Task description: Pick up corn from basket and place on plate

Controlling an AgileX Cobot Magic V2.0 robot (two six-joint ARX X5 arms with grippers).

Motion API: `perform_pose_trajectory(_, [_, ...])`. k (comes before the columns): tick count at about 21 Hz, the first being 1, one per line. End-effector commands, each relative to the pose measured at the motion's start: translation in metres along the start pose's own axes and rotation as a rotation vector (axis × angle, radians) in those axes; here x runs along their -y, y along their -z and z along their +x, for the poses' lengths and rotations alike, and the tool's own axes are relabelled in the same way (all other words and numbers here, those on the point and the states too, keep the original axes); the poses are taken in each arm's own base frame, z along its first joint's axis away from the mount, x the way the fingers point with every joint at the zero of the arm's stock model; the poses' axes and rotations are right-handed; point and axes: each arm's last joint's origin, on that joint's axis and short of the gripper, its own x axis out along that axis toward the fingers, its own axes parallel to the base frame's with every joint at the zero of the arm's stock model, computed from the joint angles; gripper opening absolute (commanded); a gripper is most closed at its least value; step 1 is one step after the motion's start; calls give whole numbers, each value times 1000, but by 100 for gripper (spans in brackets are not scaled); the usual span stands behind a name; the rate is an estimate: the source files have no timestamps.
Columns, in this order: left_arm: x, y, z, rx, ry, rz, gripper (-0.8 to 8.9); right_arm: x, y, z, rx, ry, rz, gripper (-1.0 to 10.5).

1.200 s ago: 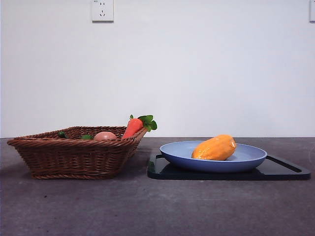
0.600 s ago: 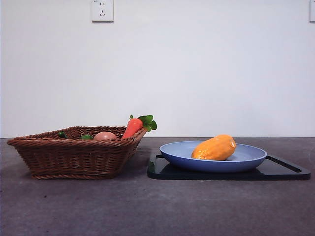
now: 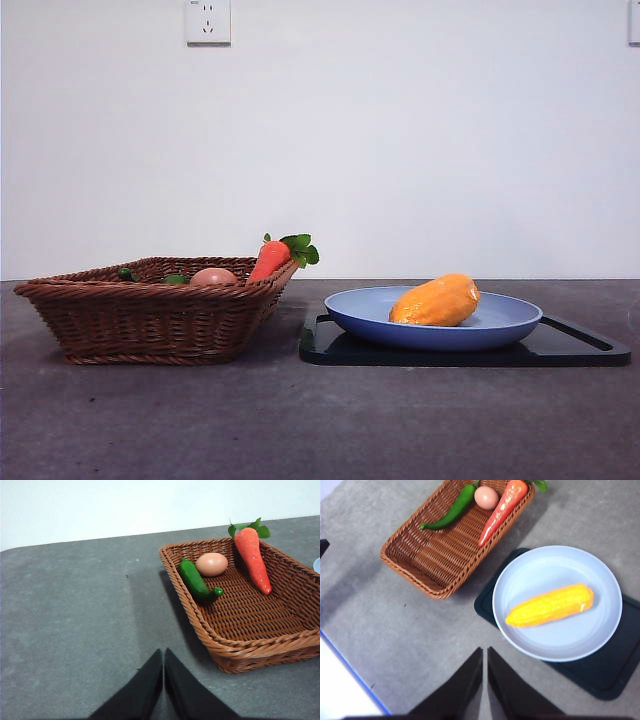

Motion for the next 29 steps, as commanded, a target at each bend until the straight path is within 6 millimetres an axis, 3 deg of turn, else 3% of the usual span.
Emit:
perform_pose_trajectory(1, [0, 8, 1, -61, 4, -26, 8, -1, -7, -1, 38, 0, -17, 2])
perform_pose_trajectory(16, [0, 8, 1, -61, 4, -26, 8, 0, -18, -2, 147, 15, -115, 2])
perform_pose_trajectory(20, [0, 8, 1, -61, 4, -26, 8, 9, -23, -27, 353, 164, -224, 2])
perform_pose_trajectory(22, [0, 8, 1, -61, 4, -26, 8, 13, -12, -35, 459, 193, -237, 2])
perform_pose_trajectory(29, [0, 8, 1, -61, 4, -26, 8, 26, 72, -34, 713, 374, -265, 2])
